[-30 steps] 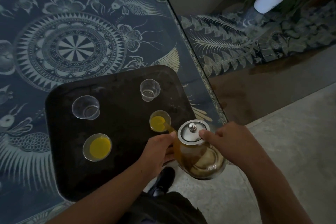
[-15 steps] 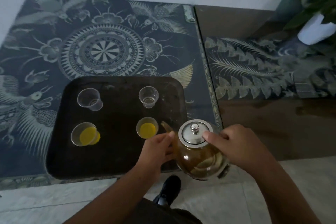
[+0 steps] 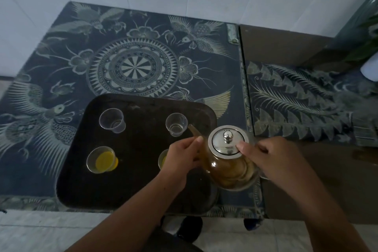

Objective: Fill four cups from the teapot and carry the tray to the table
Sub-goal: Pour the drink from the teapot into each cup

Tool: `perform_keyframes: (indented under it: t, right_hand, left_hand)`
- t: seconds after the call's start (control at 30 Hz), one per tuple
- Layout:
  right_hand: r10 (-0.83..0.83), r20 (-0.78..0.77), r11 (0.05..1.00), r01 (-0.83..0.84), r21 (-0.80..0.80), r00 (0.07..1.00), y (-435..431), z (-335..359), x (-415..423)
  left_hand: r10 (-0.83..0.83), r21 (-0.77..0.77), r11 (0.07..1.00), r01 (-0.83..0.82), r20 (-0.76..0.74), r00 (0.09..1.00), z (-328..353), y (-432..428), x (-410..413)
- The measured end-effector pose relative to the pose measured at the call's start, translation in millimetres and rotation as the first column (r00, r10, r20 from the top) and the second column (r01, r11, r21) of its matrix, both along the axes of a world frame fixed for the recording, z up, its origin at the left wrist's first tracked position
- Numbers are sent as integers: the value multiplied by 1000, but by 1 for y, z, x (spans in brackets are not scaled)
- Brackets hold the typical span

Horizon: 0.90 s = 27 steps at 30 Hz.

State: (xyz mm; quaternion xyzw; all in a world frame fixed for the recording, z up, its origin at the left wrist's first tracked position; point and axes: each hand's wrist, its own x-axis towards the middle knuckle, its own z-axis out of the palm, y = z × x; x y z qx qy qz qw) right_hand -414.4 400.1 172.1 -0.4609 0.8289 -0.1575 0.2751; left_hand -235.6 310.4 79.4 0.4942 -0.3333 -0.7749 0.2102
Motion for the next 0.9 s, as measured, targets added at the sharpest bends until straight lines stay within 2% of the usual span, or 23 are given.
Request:
perform_keyframes:
  t: [0.4, 0.9]
  right_hand:
    - [-26, -64, 997, 30, 67, 998, -51, 5, 15]
    - [-10, -123, 987, 30, 160, 992, -75, 4, 16]
  left_hand:
    - [-12, 107, 994, 22, -95, 995, -17, -38, 2]
    - [-47, 224, 972, 69, -105, 993, -24, -53, -4]
